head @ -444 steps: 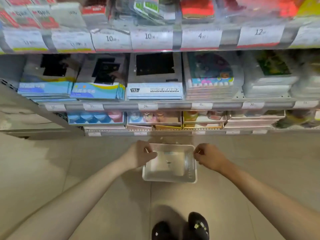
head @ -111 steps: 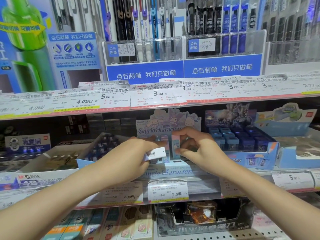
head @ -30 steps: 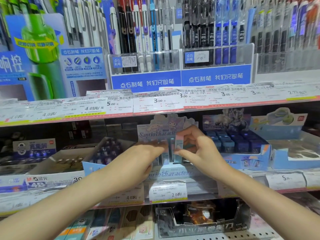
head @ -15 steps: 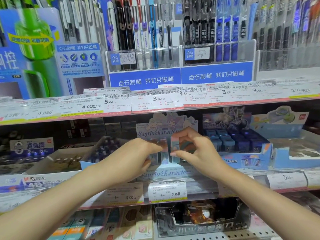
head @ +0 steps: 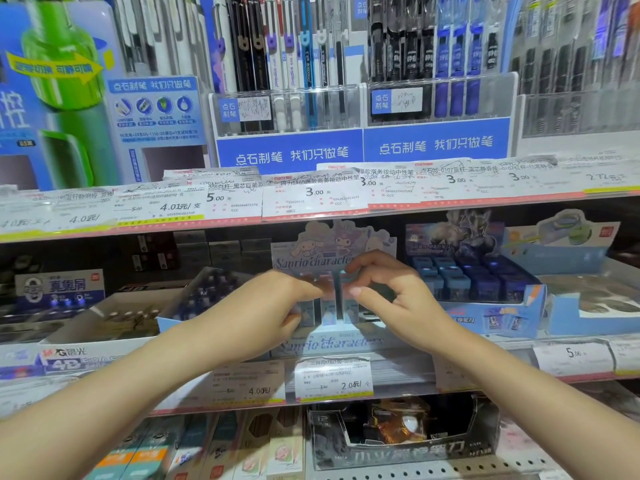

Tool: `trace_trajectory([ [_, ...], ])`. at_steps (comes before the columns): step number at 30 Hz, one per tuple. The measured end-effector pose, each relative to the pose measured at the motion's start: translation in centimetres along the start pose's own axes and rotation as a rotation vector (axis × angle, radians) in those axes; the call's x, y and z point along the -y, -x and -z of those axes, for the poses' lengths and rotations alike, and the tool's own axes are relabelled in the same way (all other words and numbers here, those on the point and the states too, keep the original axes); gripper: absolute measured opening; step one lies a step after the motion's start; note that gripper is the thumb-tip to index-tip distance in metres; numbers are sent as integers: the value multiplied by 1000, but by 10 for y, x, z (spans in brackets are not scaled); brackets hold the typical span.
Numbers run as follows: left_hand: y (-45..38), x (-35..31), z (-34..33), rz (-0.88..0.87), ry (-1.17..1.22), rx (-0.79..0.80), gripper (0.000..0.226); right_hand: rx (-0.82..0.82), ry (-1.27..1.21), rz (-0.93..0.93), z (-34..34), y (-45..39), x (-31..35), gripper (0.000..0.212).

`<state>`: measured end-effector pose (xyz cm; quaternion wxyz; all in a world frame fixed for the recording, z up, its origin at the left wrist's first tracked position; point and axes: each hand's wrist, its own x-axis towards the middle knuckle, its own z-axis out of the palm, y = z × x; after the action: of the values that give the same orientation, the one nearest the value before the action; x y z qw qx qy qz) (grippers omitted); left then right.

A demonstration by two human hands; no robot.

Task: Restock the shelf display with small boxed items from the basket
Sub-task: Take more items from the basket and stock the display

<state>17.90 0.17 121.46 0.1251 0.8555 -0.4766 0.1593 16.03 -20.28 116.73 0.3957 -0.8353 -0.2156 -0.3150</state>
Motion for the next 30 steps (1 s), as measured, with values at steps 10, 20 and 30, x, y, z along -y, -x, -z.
trace_trajectory([
  [10,-5,-13,-1,320,689,-365,19,-170,-257,-137,-3,12,39,13],
  [20,-11,-40,-4,604,1325,-417,28,39,-416,-290,-32,20,83,14],
  [30,11,-22,-2,549,1216,-374,23,-213,568,326,-8,26,52,10],
])
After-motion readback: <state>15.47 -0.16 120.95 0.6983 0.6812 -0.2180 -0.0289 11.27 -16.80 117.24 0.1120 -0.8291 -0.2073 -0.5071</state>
